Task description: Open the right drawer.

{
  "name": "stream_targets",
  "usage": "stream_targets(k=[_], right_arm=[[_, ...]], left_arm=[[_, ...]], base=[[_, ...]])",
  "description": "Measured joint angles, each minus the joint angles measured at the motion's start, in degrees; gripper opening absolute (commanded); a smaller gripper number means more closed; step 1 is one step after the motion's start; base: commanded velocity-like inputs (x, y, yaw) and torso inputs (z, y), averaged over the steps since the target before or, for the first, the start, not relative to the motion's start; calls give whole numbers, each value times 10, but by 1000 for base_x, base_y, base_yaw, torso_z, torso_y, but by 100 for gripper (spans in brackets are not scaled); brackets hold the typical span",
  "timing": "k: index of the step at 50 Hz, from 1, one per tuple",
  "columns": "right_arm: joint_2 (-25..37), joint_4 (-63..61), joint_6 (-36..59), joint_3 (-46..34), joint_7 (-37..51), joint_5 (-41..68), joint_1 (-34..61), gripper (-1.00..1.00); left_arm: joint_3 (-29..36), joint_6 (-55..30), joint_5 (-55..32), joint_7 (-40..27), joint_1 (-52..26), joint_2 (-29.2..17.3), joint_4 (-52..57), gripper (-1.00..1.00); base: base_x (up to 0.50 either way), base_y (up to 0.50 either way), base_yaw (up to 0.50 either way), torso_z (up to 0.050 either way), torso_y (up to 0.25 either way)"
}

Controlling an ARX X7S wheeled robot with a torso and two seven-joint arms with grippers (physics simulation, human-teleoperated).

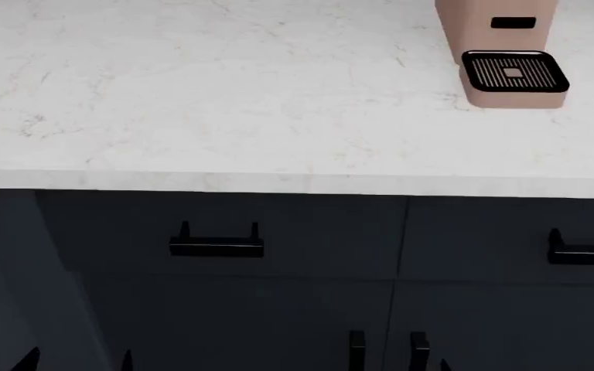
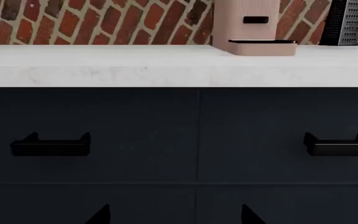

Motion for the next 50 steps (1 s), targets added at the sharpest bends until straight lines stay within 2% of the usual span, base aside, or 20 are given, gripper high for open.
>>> stream_targets(k=[25, 50], right_arm=[[25, 5, -2, -30, 33, 27, 5, 100], [45, 9, -8, -52, 58, 52, 7, 100]], left_arm=[[35, -4, -29, -34, 0, -29, 5, 100], [61, -4, -45, -55, -2, -49, 5, 100]], base=[[0, 0, 0, 0, 0], [0, -159, 0, 0, 0]])
